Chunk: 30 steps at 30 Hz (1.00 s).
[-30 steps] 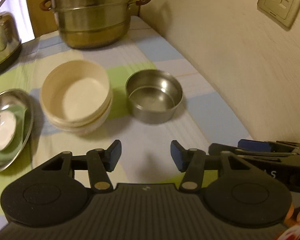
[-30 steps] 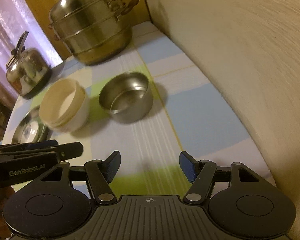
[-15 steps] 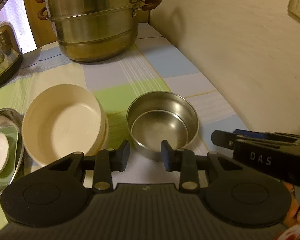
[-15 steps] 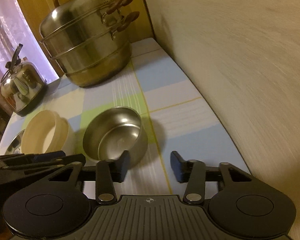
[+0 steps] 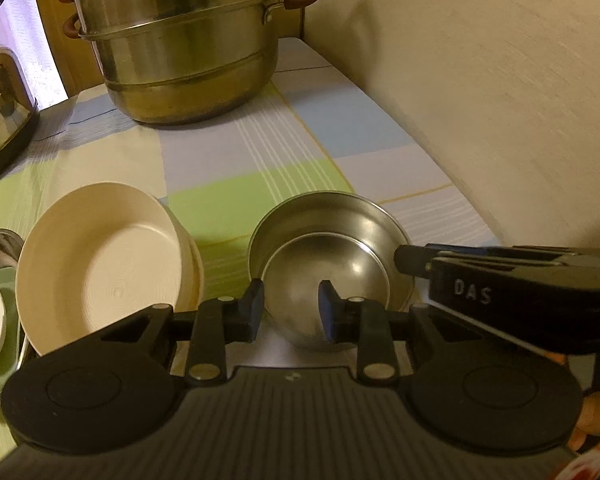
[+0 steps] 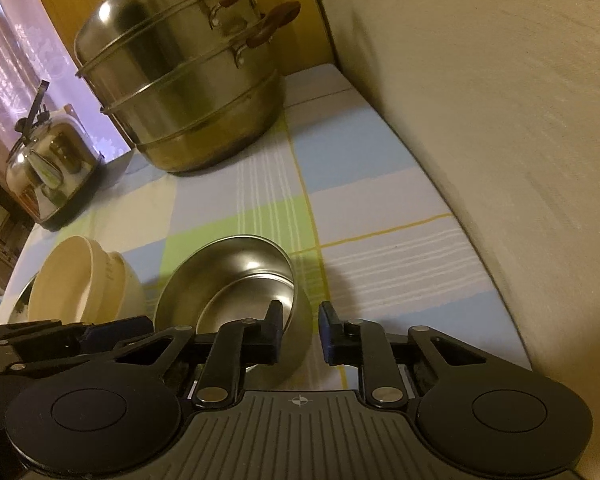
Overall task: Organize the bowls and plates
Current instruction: 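Close the left gripper on the steel cup rim, then lift the steel cup and carry it toward the bowl stack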
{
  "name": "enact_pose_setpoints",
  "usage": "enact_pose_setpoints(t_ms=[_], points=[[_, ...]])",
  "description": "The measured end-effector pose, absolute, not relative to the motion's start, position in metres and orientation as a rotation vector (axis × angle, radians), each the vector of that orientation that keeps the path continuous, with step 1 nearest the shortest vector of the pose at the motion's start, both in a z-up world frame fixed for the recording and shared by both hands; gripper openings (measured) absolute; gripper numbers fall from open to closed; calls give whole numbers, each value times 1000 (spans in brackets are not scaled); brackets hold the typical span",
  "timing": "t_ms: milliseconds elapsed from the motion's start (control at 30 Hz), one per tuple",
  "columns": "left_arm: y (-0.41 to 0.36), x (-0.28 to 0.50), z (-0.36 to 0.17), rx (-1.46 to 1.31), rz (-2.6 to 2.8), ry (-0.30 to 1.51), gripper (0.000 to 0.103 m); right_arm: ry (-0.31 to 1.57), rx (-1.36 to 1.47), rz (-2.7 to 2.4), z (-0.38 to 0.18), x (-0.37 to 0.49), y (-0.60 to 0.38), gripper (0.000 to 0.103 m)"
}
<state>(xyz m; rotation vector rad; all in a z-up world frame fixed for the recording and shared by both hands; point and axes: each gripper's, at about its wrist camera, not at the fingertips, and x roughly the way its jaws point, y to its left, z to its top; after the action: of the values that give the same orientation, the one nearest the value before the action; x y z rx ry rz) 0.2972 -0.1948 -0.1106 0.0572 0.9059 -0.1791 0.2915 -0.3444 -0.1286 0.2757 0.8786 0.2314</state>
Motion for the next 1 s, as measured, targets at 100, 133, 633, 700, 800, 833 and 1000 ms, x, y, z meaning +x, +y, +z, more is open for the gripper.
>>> enact_pose_setpoints(t_ms=[100, 133, 633, 700, 800, 833, 1000], points=[[-195, 300, -111, 59, -185, 908, 26, 888, 274, 247, -130, 295, -342, 13], [-195, 300, -110, 59, -188, 909, 26, 890, 277, 252, -130, 295, -341, 7], [-173, 260, -110, 50, -280, 952, 26, 977, 228, 244, -118, 252, -343, 7], [-166, 250, -111, 48, -292, 962, 26, 988, 223, 256, -118, 243, -342, 7], [-158, 235, -112, 36, -307, 976, 26, 999, 212, 282, -117, 226, -338, 7], [-155, 230, -113, 30, -307, 982, 26, 1002, 206, 291, -117, 222, -336, 7], [-143, 211, -114, 11, -303, 1017, 26, 1017, 198, 338, -117, 199, -326, 7]])
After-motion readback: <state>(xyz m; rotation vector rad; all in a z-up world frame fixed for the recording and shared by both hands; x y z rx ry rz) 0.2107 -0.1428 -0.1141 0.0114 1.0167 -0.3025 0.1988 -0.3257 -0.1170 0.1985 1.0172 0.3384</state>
